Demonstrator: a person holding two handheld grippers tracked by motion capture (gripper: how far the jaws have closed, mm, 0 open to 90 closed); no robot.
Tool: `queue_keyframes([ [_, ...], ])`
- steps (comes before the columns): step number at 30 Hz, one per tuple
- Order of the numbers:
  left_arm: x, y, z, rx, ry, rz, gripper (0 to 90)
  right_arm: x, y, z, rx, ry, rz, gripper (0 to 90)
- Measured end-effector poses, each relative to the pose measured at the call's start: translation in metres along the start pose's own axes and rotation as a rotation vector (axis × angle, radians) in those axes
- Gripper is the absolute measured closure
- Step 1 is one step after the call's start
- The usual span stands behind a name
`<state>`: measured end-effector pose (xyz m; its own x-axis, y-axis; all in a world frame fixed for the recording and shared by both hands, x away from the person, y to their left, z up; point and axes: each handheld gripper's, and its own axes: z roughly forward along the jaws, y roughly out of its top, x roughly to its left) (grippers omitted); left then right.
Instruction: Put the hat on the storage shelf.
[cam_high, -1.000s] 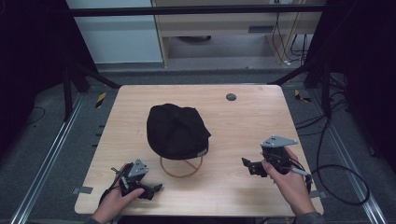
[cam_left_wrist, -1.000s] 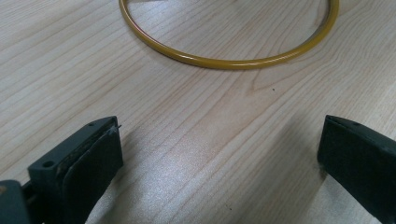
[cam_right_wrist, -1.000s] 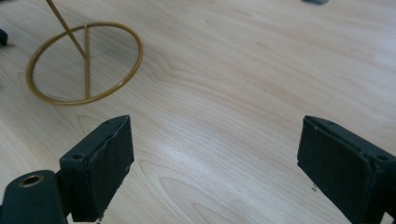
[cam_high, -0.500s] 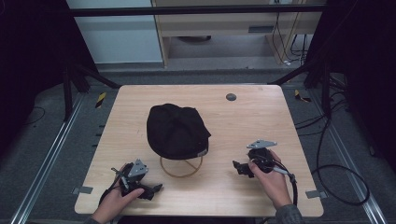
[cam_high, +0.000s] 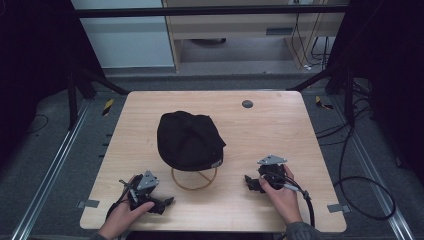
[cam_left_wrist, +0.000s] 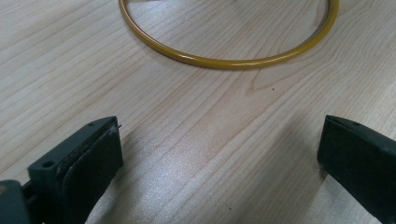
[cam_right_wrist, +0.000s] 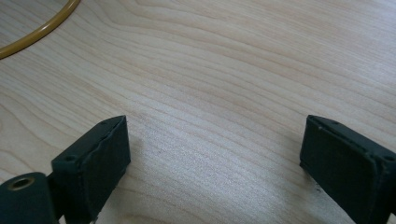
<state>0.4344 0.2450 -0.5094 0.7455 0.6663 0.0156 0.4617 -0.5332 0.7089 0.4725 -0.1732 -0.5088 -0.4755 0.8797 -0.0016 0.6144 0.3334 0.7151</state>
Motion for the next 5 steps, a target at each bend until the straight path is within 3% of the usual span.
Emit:
queue_keyframes([
  [2,-0.0001,-0.0001,0.0001,-0.001,0.001,0.0,0.0,0.0016,-0.0037,0.0002,-0.029,-0.011,0.01,7.9],
  [5,0.0,0.0001,0.0001,0.0,0.0,0.0,0.0,0.0017,-0.004,0.0001,-0.03,-0.014,0.013,7.6],
])
